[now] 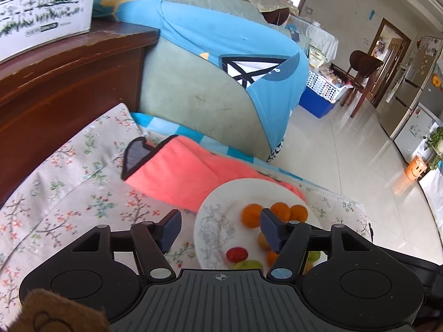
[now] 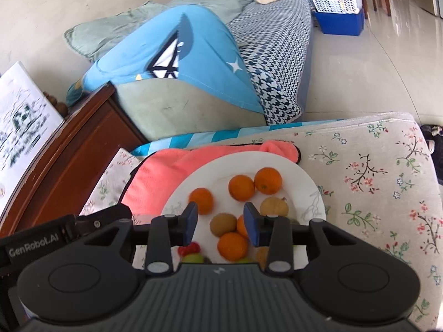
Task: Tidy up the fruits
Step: 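Withdraw both tools from the plate toward the last fruits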
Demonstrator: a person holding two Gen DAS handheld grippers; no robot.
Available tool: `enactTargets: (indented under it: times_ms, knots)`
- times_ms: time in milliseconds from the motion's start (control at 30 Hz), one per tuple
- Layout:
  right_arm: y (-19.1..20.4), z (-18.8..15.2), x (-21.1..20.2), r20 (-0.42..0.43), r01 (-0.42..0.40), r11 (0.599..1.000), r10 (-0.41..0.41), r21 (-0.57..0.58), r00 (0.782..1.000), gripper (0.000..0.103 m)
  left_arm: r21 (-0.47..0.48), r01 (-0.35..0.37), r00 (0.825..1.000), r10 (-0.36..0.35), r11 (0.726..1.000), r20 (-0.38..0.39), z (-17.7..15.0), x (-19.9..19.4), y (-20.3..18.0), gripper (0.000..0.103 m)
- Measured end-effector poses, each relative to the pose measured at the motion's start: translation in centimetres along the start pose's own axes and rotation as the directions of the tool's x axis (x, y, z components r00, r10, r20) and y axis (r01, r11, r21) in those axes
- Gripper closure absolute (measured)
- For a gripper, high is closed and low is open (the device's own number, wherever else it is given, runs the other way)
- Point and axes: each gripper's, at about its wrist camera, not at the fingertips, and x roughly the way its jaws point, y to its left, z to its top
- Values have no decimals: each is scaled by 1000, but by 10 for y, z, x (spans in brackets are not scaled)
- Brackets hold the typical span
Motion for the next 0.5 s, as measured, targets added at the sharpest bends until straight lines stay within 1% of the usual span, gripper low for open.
enactTargets:
  times_ms: [133, 200, 267, 367, 433, 500]
  knots:
    - [7, -12, -11, -11, -2, 1000, 1, -24, 1000, 65, 1, -25, 999, 25, 1000, -22, -10, -8, 6, 31]
    - [11, -19, -17, -17, -8, 999, 8, -37, 1000, 65, -6, -21, 999, 20, 1000, -31, -15, -14, 10, 27]
    - [16, -26, -24, -23, -13, 998, 11, -60, 1000, 65, -8, -18, 999, 17, 1000, -37, -20, -20, 13, 20]
    - [23, -39, -33, -32, -23, 996, 20, -88, 999, 65, -3, -25, 999, 25, 1000, -40, -29, -29, 17, 13]
    - [26, -48, -38, -46, -34, 995, 29, -97, 998, 64, 7, -31, 998, 32, 999, -56, -35, -32, 20, 10]
    - [28, -56, -41, -60, -40, 994, 34, -104, 998, 63, 21, -53, 996, 54, 998, -77, -41, -33, 24, 10]
